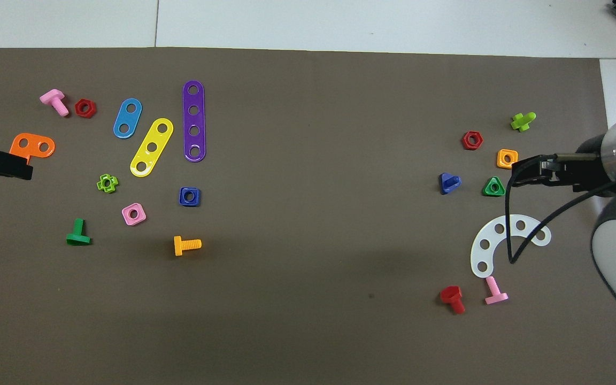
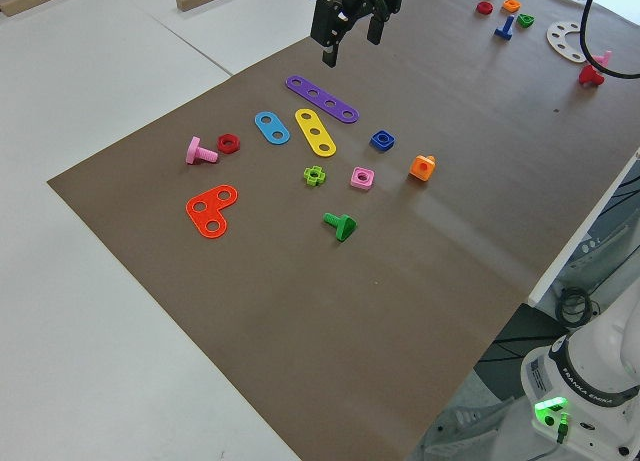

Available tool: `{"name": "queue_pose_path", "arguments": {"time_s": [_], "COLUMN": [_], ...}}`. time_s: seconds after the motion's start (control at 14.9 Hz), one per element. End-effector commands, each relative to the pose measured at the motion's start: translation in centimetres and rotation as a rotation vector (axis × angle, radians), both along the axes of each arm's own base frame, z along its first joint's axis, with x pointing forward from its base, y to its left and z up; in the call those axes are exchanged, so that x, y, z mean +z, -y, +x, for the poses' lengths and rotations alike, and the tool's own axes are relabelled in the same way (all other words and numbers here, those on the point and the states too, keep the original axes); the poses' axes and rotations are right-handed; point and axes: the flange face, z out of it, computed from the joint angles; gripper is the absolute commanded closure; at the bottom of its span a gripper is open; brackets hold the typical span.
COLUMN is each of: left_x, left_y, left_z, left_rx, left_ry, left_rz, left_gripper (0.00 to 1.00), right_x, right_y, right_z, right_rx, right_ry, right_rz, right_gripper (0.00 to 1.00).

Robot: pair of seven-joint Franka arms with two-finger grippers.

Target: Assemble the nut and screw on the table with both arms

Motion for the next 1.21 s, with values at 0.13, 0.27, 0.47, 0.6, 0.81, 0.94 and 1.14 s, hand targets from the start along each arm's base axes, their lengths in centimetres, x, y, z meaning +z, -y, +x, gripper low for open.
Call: {"name": "queue_pose_path", "arguments": {"time_s": [0.13, 0.27, 0.47, 0.6, 0.81, 0.94, 1.14], "left_x": [0.4, 0.4, 0.2, -0.4, -3.7, -5.7, -9.4], "left_y": [0.0, 0.0, -0.2, 0.3, 1.0, 4.4, 8.5], "left_z": [-0.1, -0.1, -0.4, -0.6, -2.1, -2.7, -1.6], "left_rx": [-0.005, -0.005, 0.003, -0.003, 0.071, 0.015, 0.073], "left_ry": [0.006, 0.006, -0.011, -0.009, 0.055, 0.080, 0.038], "left_rz": [-0.005, -0.005, -0.006, -0.007, -0.014, -0.018, -0.024], "left_gripper": [0.00, 0.00, 0.00, 0.00, 0.00, 0.00, 0.00], "right_x": [0.2, 0.2, 0.1, -0.3, -2.1, -3.3, -5.6], "right_y": [0.1, 0.1, 0.5, 0.6, 0.7, 0.8, 0.8], "right_z": [-0.6, -0.8, -0.8, -0.6, -0.5, 0.0, 1.4], "right_rx": [0.024, 0.025, 0.016, 0.014, 0.018, 0.015, 0.019], "right_ry": [0.017, 0.005, 0.000, 0.004, 0.014, 0.017, 0.034], "right_rz": [0.018, 0.018, 0.017, 0.019, 0.018, 0.019, 0.022], "right_gripper": [0.00, 0.00, 0.01, 0.01, 0.01, 0.01, 0.02]}}
